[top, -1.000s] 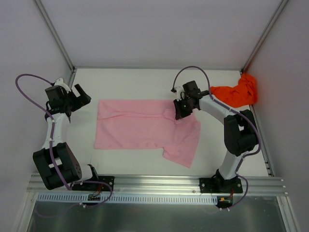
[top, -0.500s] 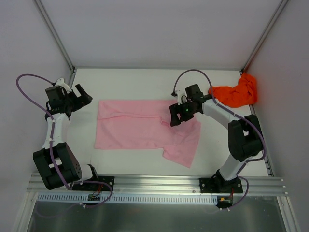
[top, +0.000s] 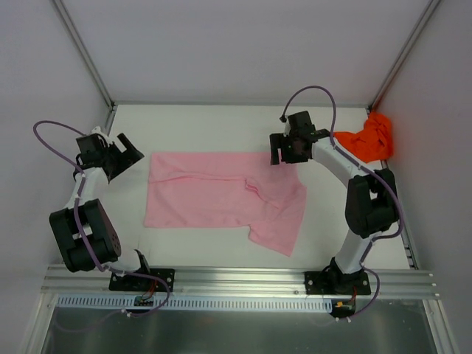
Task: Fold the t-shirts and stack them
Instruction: Fold the flattened tshirt in 1/3 of the way
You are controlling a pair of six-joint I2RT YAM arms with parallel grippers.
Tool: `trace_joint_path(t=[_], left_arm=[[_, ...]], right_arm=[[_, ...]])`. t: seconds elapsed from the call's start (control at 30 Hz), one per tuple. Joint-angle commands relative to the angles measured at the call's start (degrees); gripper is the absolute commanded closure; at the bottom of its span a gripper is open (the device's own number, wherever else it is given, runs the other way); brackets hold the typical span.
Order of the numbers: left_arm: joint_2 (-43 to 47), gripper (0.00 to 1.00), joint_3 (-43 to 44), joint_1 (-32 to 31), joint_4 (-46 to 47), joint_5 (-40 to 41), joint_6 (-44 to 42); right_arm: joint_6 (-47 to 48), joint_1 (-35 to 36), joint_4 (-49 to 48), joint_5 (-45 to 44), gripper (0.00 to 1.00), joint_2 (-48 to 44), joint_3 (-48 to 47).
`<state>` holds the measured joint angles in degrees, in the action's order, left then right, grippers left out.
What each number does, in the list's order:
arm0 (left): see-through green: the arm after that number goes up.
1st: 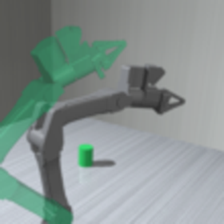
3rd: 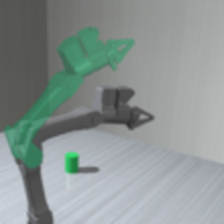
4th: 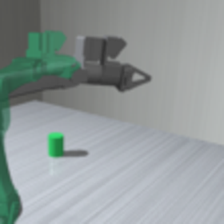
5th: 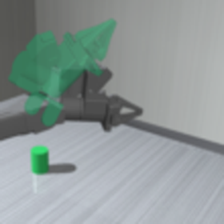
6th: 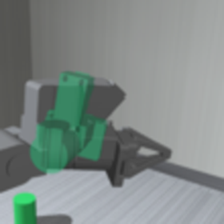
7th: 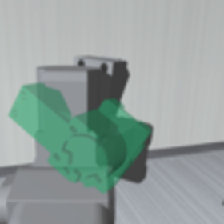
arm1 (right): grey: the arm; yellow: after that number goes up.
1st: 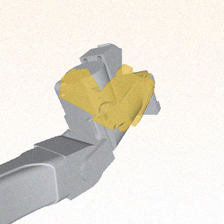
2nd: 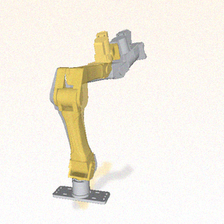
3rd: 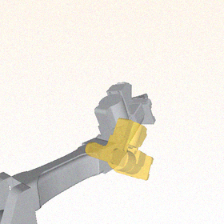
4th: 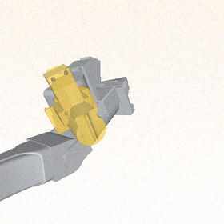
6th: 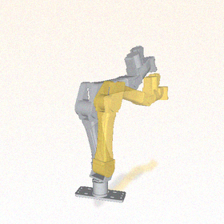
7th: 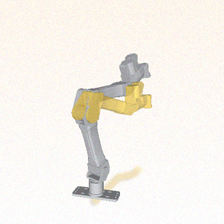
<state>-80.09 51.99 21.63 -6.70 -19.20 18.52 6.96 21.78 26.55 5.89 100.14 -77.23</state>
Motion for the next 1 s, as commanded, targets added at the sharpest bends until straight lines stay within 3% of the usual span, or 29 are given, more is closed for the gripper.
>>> trace_joint_path(t=[0.0,0.1,0.2,0.23,0.27,0.5,0.8,0.97], left_arm=[[-4.3,0.01,2.8,-1.1,0.1,2.0,1.5],[-8.8,0.01,5.8,-4.5,-0.4,2.8,-0.8],[-14.1,0.08,9.0,-9.7,-1.9,6.1,-3.6],[-15.1,0.21,10.2,-10.7,-2.2,8.1,-4.1],[-16.1,0.28,10.8,-11.9,-2.4,9.1,-4.0],[-22.7,0.60,14.6,-12.0,-4.0,13.8,-4.2],[-27.5,0.65,18.7,-12.3,-3.8,12.8,-4.8],[-30.9,0.76,23.4,-13.8,-6.9,12.7,-6.1]], right_arm=[[-5.2,-2.9,1.0,-5.5,0.22,4.9,-4.2],[-4.2,-3.8,3.7,-8.5,0.23,8.1,-8.5],[-3.6,-4.5,3.0,-8.3,0.24,10.5,-9.9],[-3.5,-4.6,2.8,-8.5,0.24,11.2,-10.0],[-3.7,-4.6,2.7,-8.4,0.24,11.7,-10.3],[-4.6,-5.0,2.0,-7.3,0.30,15.7,-13.1],[-4.8,-5.3,3.3,-6.5,0.36,21.5,-18.1],[-4.5,-5.6,5.2,-7.3,0.48,24.0,-21.0]])
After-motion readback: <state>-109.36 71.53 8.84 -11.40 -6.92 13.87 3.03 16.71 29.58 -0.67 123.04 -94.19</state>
